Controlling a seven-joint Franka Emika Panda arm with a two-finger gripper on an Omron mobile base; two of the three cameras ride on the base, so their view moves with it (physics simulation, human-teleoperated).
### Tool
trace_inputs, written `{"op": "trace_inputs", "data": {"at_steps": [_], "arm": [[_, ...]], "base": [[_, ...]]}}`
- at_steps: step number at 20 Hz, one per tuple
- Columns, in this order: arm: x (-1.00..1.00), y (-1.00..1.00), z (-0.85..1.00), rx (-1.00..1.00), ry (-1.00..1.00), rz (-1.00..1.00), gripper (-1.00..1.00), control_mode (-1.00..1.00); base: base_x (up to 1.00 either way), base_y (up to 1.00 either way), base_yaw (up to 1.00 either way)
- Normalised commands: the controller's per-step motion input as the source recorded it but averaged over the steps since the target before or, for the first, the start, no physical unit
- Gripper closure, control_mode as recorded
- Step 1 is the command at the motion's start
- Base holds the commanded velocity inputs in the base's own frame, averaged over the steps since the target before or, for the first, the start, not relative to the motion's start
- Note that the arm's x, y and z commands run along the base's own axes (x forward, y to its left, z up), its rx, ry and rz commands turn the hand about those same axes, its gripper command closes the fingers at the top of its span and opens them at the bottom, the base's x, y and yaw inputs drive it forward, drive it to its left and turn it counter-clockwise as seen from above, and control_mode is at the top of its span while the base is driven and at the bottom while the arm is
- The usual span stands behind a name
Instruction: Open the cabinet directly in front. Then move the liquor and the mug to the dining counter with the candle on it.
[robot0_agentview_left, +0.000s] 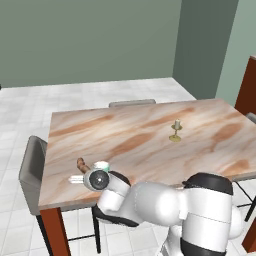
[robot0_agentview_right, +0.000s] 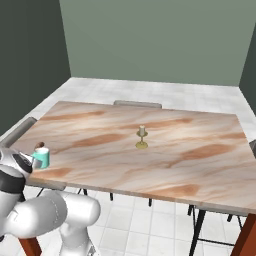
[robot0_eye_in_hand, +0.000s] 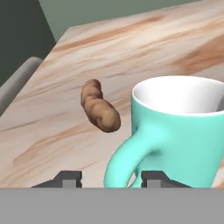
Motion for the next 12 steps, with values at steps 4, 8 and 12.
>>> {"op": "trace_inputs", "data": {"at_steps": [4,8,12], "arm": [[-0.43,-0.38,-0.02,0.1,-0.06,0.0,-1.0,-1.0],[-0.47,-0.44,0.0,0.12,-0.09,0.0,-1.0,-1.0],[-0.32,-0.08,0.15,0.11,-0.11,0.01,-1.0,-1.0]], "base": [[0.0,0.0,0.0],[0.0,0.0,0.0],[0.0,0.0,0.0]]}}
